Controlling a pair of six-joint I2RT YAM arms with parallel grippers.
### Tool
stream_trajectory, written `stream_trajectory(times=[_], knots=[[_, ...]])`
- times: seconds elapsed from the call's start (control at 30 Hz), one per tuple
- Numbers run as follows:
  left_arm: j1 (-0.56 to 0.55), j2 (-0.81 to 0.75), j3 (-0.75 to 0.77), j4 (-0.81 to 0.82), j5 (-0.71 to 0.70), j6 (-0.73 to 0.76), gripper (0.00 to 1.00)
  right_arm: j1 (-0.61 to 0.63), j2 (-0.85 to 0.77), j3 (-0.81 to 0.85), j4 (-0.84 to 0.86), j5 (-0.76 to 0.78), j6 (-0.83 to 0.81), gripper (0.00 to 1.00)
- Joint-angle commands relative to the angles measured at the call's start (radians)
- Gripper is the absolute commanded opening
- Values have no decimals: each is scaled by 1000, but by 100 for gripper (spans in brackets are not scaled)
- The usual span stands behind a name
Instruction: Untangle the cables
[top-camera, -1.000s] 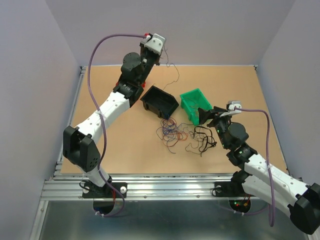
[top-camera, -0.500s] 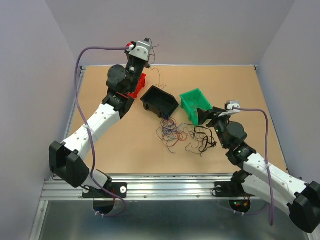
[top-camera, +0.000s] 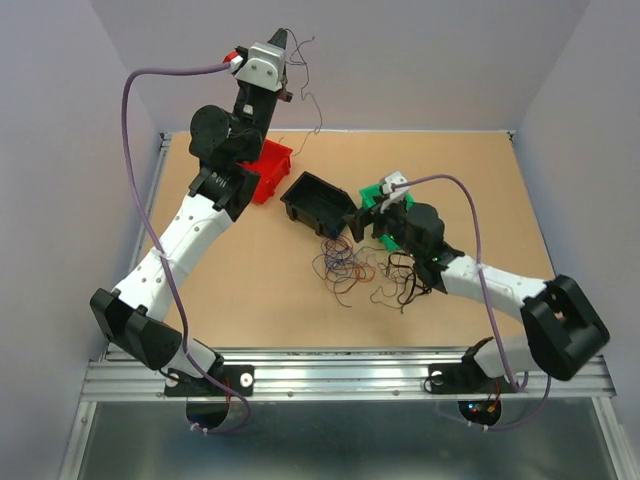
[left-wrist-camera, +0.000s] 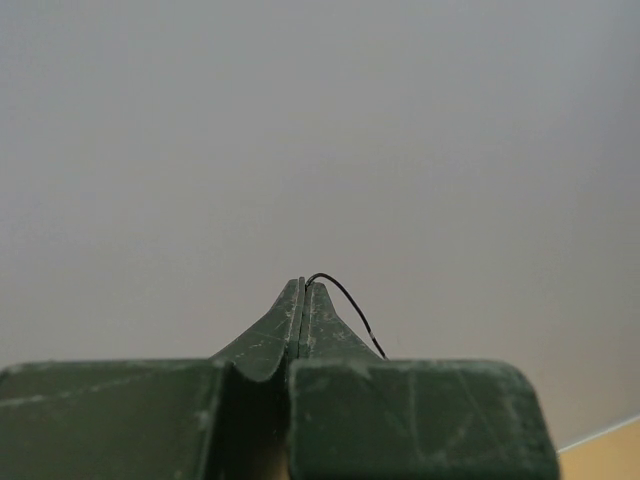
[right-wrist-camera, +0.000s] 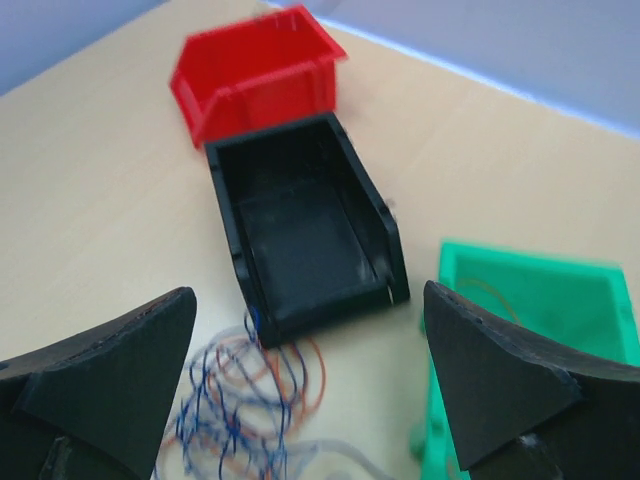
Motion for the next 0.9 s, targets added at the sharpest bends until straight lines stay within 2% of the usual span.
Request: stream_trajectory(times=[0.0, 0.2, 0.23, 0.27, 0.37, 0.47, 0.57, 0.6, 0.67, 0.7, 0.8, 0.87], knots=[[1, -11, 23, 12, 30, -8, 0, -1, 194, 204, 193, -161, -135, 100], [1, -26, 39, -6, 37, -18, 0, -1, 472, 446, 363, -282, -42, 100], [3, -31, 39, -9, 39, -19, 0, -1, 514, 525, 374, -317, -34, 100], [1, -34, 39, -12, 47, -24, 0, -1, 579, 561, 387, -394, -31, 100], [3, -43, 36, -20, 57, -28, 0, -1, 682, 664, 435, -482, 27, 100], [0, -54, 28, -34, 63, -38, 0, -1, 733, 736, 472, -442, 33, 96], [0, -74, 17, -41, 67, -42, 0, -1, 770, 765, 473, -401, 18, 63], [0, -78, 13, -41, 67, -41, 0, -1, 778, 773, 473, -404, 16, 36], [-2, -81, 8, -41, 67, -32, 0, -1, 778, 775, 475, -431, 33, 18], [0, -81, 8, -40, 67, -30, 0, -1, 773, 764, 476, -437, 41, 3], [0, -72, 0, -40, 39, -21, 0, -1, 738, 729, 484, -421, 50, 1], [0, -75, -13, -40, 37, -12, 0, 1, 713, 698, 484, -341, 30, 1]])
